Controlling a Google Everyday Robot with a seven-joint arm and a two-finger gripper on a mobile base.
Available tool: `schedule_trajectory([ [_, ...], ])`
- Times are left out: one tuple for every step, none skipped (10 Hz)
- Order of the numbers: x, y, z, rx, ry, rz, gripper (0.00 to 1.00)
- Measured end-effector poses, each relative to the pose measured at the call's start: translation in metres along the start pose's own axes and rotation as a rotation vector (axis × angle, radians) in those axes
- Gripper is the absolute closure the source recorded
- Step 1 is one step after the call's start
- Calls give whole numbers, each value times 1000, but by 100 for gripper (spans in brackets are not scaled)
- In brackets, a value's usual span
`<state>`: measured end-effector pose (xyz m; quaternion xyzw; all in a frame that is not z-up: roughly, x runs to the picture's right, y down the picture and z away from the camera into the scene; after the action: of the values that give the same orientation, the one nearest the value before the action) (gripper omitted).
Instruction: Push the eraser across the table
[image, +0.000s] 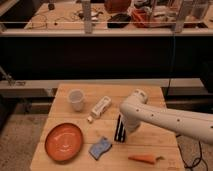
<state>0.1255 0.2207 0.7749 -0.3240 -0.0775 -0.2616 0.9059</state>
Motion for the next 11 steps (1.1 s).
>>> schedule_trajectory([
  [0, -2, 1, 0, -2, 0, 100],
  [1, -3, 3, -1, -5, 1, 100],
  [0, -4, 5, -1, -6, -4, 100],
  [-5, -7, 6, -1, -9, -10, 100],
  [-10, -11, 8, -1, -14, -18, 100],
  [-13, -12, 10, -6, -15, -22, 100],
  [-14, -12, 11, -7, -16, -25, 100],
  [-15, -14, 13, -7, -17, -30, 100],
  [-18, -15, 14, -7, -16, -39, 100],
  [-22, -17, 15, -7, -20, -44, 100],
  [-26, -17, 17, -7, -22, -49, 100],
])
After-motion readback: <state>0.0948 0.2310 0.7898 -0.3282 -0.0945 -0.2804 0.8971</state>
